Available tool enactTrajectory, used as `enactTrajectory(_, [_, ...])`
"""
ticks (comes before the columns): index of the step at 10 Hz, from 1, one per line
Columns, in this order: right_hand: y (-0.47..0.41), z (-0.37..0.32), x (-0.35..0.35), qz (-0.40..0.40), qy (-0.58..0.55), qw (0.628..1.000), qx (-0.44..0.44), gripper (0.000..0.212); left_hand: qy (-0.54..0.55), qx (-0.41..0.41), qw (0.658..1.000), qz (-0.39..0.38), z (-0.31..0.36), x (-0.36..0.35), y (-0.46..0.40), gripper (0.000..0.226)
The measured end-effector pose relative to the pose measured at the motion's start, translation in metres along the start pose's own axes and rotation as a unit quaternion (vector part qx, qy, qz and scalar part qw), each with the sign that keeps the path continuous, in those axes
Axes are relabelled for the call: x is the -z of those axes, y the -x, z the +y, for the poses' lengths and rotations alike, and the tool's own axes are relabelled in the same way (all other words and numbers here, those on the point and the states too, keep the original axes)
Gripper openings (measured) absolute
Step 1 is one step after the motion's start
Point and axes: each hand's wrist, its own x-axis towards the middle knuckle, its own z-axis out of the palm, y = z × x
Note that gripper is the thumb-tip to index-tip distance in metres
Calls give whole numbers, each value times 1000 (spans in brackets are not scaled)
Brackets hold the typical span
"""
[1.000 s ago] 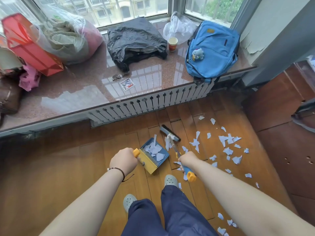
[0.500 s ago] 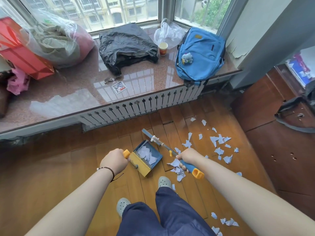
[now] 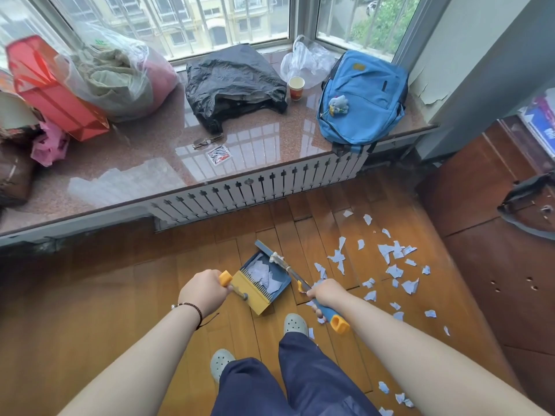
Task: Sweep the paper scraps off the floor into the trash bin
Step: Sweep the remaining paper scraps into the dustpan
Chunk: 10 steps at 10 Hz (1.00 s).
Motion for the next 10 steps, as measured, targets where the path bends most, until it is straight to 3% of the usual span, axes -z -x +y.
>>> enactTrajectory(2, [16,16,30,2,-52,999,13,12,3,-23,1000,2,5,0,2,23])
enactTrajectory(4, [-13,16,65,97,-36,993,61,12,-17,-59,998,-3,37,3,-9,23])
enactTrajectory(8, [-56,11,139,213,-173,962,17,16,-92,-106,990,0,122,5,-42,22])
enactTrajectory(10, [-70,-2,190,231,-147,961,-29,28,-133,-114,985,-4,132,22,-60,22])
